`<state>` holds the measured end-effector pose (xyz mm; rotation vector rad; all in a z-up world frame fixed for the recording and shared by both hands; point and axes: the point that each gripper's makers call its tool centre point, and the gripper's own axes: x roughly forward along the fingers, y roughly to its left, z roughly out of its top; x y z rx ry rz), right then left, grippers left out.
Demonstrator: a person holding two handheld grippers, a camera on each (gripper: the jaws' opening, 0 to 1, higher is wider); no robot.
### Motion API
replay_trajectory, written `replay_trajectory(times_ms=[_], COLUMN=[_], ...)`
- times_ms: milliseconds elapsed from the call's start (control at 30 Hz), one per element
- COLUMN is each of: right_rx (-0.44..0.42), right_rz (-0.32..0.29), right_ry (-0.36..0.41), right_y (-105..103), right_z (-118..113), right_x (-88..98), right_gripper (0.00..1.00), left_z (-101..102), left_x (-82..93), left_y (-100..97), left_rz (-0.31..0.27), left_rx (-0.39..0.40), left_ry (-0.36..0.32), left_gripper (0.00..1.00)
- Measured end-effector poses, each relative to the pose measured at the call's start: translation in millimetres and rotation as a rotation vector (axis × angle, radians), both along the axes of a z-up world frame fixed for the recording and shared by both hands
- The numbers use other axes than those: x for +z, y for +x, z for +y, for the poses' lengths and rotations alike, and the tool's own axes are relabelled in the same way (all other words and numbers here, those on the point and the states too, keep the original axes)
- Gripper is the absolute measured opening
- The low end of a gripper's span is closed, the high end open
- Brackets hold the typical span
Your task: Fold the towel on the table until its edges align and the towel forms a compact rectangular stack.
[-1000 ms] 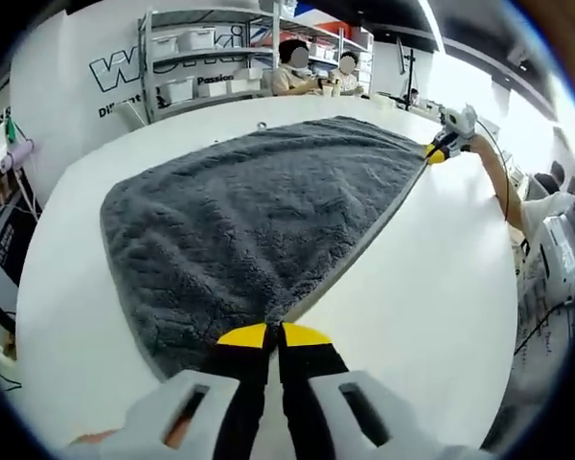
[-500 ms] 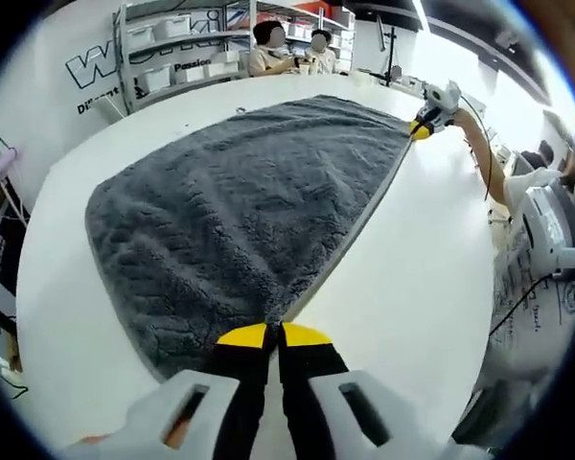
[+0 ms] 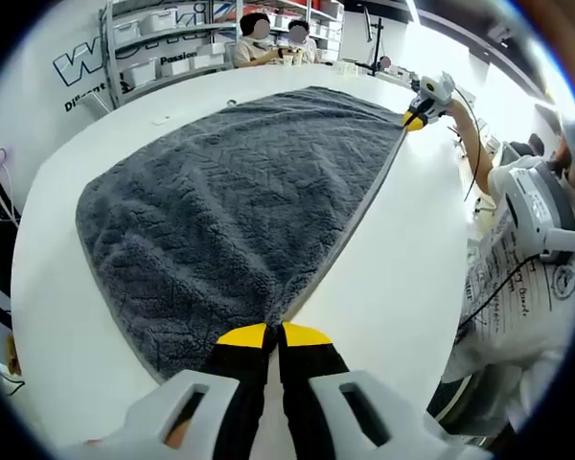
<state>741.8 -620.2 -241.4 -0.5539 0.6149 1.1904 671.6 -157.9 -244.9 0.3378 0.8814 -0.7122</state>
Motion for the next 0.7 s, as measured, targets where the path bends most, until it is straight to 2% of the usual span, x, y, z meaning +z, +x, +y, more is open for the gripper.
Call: replay_trajectory(times_ms=[367,700], right_rx=[0.038,0.096], right_rz=[0.006,0.024], right_ry=[-0.021,-0.084], right_y=[-24.4,-46.4], right_z=[-7.3,-7.5], right_x=[4.4,0.9], right_gripper=[0.04,0.03], left_z=[-5.6,-4.0], left_x=[2.7,3.5], left_y=[-28.9,-40.5], left_rz=[0.042,0.082], left_rx=[-0.043,-0.067], left_ry=[0.040,0.059], left_gripper=[0.05,0.05])
